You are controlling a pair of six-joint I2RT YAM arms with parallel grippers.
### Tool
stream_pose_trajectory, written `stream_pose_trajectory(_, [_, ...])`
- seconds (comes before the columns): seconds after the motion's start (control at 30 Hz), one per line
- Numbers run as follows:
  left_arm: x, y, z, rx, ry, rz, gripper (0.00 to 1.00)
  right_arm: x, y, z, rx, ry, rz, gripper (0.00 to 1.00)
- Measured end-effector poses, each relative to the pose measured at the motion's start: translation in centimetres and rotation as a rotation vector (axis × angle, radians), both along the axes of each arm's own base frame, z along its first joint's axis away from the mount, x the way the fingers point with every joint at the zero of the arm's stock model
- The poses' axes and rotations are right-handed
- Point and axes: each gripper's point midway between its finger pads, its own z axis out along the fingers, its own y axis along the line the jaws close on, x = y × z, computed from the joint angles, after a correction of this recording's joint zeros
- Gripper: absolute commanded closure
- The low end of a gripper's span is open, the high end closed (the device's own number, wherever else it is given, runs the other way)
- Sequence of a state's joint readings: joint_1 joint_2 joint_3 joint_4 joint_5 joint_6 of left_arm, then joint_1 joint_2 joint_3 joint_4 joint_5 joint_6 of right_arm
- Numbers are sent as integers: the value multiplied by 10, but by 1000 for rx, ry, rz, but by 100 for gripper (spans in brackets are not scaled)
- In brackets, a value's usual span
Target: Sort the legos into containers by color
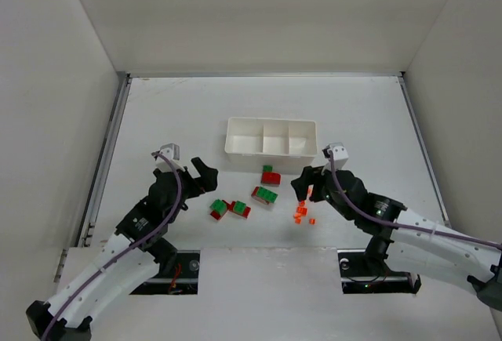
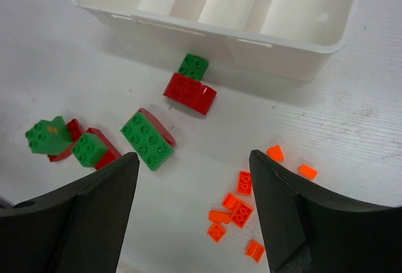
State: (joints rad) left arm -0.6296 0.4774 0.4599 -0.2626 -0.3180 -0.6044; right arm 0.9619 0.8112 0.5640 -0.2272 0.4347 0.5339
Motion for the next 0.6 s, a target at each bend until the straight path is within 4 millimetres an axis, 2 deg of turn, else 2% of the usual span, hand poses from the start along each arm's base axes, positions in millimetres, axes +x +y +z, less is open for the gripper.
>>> stream_pose_trajectory(0.03, [1,-1,-2,2,7,-1,0,-3,0,3,14,-7,5,26])
stream_pose_trajectory(0.13, [3,-6,-5,0,22,-6,0,-10,2,7,30,-15,30,41])
stream_pose_trajectory(0.27, [9,-19,3,-40,-7,-23,0,-16,6,7,34,-12,55,71])
stream_pose_trajectory(0.33, [12,-25,9,-80,-36,-18,0,-17,6,2,26,4,50,80])
stream_pose_trajectory(0.47, [17,-38,19,-146,-95,-25,0,-12,-9,-14,-8,64,-43,83])
stream_pose_trajectory(0.6, [18,-67,25,-153,-132,-92,0,-4,-38,-28,-29,114,-212,74])
